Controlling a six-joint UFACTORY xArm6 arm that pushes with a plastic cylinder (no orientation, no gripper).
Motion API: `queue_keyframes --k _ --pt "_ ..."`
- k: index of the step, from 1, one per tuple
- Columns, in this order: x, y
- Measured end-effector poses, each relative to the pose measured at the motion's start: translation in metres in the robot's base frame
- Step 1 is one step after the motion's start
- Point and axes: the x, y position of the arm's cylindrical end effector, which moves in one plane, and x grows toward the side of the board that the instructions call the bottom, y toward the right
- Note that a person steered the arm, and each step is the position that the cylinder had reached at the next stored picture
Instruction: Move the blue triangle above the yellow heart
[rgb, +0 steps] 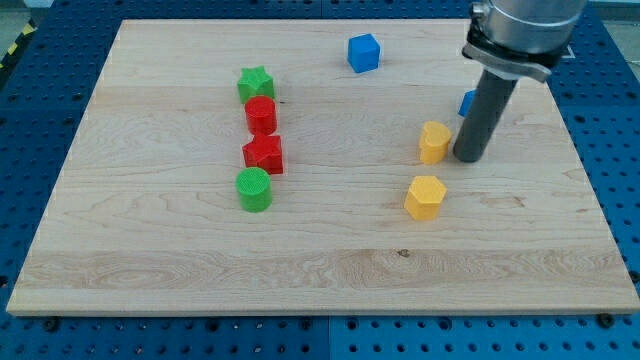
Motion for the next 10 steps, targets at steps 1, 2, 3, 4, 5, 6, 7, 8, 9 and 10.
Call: queue_keyframes --k 1,2,3,4,5,6,7,8,9,10 --pt "-0.014 -0.019" --pt "-0.014 -0.019" --pt "-0.019 -0.003" --pt "-0.019 0.038" --pt "-0.019 0.066" --pt "-0.038 0.075" --pt "-0.056 0.072" --pt "-0.058 0.072" --pt "-0.066 0.063" --pt "-0.066 0.052"
